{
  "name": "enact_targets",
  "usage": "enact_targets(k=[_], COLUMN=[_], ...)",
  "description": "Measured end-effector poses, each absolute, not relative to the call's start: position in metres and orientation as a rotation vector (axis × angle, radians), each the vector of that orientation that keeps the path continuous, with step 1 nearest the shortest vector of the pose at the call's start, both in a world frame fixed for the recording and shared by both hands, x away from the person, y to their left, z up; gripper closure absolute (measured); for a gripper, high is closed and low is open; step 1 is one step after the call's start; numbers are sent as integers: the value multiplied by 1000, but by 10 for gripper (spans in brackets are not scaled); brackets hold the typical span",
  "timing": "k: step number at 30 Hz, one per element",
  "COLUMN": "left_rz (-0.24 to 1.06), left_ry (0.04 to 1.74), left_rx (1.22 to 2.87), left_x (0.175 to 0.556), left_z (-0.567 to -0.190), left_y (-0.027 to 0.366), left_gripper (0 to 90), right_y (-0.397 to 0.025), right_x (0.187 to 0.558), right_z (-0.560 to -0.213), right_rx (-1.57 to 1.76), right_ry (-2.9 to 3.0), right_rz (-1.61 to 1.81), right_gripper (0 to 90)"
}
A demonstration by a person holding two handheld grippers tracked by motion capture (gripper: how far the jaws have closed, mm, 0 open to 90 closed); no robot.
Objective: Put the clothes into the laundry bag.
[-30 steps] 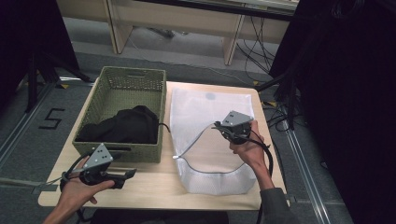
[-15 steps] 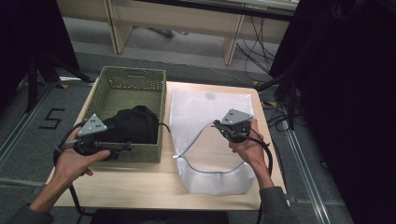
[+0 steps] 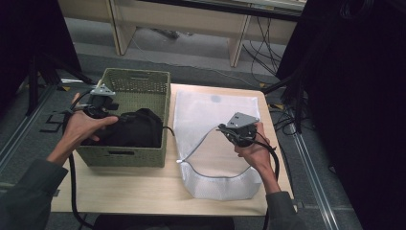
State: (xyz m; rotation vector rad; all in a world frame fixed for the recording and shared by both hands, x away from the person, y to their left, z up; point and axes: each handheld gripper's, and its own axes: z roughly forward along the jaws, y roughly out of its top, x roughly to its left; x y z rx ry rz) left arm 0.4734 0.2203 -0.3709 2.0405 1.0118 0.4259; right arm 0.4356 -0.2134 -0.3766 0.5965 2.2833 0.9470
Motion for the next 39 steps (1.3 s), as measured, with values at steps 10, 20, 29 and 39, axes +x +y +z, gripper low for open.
enact_targets(k=[10, 20, 29, 39], left_rz=[322, 305, 273, 271], left_ry=[961, 891, 996, 1111], left_rx=[2138, 2301, 2291, 2293], left_x=[486, 499, 517, 531], left_z=[-391, -414, -438, -461], left_y=[192, 176, 182, 182], left_gripper=[171, 150, 141, 27], right_y=[-215, -215, -216, -217], right_x=[437, 438, 439, 440], right_z=[-378, -381, -381, -383], right_rx=[585, 594, 591, 593], right_ry=[2291, 2300, 2310, 2312], right_rz=[945, 941, 943, 938], right_gripper=[895, 895, 895, 894])
